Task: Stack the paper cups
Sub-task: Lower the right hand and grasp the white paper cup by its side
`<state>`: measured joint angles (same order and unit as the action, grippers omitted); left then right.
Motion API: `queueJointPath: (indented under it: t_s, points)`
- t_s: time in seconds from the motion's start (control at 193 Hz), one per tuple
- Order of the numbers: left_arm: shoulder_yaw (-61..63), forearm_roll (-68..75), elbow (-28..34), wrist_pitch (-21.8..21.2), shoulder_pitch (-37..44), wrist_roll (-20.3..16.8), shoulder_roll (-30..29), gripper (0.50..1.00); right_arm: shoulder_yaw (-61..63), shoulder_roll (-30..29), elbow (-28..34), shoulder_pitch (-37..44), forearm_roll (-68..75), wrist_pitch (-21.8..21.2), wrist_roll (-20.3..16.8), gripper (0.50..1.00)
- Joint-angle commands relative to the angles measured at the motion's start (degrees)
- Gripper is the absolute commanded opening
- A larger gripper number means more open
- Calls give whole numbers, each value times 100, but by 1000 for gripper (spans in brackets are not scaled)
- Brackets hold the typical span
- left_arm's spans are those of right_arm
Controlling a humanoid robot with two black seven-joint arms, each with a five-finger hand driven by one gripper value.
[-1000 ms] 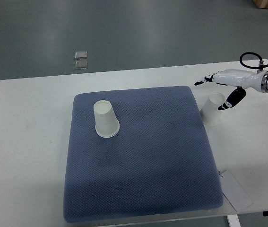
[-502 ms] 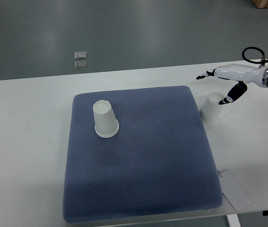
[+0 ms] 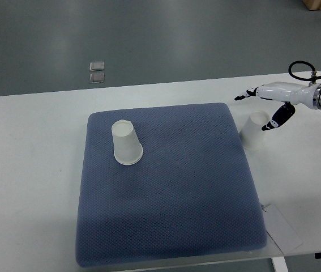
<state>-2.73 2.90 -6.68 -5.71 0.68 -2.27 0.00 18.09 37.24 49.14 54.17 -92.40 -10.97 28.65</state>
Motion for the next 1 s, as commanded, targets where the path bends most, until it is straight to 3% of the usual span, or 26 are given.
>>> queueJointPath:
  t_s: [0.0,0.72,0.994]
  points:
    - [0,0,0,-1,3,-10,0,1000,-51,-33,-10,-3,-15,7,0,915]
    - [0,0,0,-1,3,-1,0,1000,-333,-384,-573,-3,-59,86,9,909]
    - [0,0,0,-1,-6,-1,0,1000,-473,-411,-678,23,-76,174,18,870]
